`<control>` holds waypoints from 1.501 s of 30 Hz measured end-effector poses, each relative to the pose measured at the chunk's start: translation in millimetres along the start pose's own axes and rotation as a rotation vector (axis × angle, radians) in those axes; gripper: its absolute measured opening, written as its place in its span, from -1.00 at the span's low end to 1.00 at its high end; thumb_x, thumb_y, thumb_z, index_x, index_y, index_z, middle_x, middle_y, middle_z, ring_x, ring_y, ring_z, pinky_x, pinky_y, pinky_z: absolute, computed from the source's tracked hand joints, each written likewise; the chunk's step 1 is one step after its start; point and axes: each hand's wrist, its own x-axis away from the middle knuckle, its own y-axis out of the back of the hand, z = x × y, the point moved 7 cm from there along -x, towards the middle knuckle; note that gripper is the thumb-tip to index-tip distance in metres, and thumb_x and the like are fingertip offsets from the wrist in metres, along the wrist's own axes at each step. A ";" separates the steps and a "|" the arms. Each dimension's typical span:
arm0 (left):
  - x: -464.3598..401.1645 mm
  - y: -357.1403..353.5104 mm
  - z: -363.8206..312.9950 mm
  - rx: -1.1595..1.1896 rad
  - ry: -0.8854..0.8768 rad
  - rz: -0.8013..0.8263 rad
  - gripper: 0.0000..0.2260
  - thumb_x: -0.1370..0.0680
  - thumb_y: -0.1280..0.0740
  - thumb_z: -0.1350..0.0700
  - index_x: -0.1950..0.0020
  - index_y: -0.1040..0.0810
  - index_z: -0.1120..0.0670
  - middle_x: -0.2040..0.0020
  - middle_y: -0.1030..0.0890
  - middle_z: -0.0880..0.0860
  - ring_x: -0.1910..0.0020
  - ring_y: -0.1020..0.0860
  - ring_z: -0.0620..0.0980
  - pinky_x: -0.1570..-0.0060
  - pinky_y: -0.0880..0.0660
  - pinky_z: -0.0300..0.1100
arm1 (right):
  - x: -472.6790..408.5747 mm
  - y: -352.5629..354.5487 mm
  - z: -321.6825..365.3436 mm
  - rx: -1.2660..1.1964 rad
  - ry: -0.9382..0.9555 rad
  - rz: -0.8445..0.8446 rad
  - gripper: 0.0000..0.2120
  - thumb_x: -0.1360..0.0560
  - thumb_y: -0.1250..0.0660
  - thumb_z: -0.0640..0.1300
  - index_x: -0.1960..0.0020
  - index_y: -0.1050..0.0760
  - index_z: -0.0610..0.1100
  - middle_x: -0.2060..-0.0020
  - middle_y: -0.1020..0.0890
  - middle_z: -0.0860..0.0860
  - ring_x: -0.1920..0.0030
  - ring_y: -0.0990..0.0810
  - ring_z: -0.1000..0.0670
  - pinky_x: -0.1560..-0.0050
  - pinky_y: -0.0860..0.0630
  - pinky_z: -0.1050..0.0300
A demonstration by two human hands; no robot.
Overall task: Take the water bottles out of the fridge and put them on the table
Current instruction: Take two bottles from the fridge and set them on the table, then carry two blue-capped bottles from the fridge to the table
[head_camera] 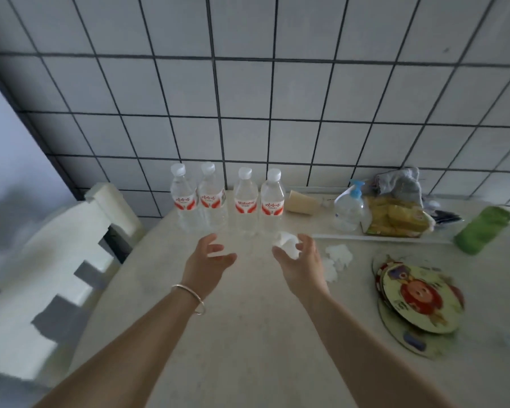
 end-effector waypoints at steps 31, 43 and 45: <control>535.9 209.7 41.2 0.062 -0.314 0.011 -0.58 -0.50 -0.39 0.10 -0.33 -0.38 -0.02 -0.10 -0.55 -0.05 0.06 -0.58 -0.17 0.20 -0.45 -0.34 | 569.3 -11.3 -5.6 -0.039 0.192 -0.040 -0.49 -0.46 -0.30 0.06 -0.35 -0.27 -0.05 -0.30 -0.41 0.00 -0.28 -0.42 -0.01 -0.23 -0.36 0.07; 634.0 365.9 69.2 0.281 -0.292 -0.179 -0.67 -0.38 -0.44 0.04 -0.08 -0.44 -0.14 0.02 -0.58 -0.04 0.11 -0.56 -0.07 0.12 -0.46 -0.17 | 722.6 -72.5 68.7 0.042 0.412 0.140 -0.51 -0.48 -0.28 0.04 -0.35 -0.26 -0.05 -0.31 -0.40 0.04 -0.30 -0.38 0.02 -0.17 -0.29 0.17; 644.4 380.9 76.2 0.330 -0.275 -0.214 -0.71 -0.47 -0.42 0.15 -0.07 -0.44 -0.16 0.00 -0.58 -0.01 0.07 -0.56 -0.02 0.04 -0.48 -0.12 | 737.9 -90.8 73.9 0.053 0.437 0.213 -0.52 -0.49 -0.28 0.03 -0.35 -0.26 -0.05 -0.31 -0.40 0.04 -0.30 -0.38 0.03 -0.15 -0.28 0.19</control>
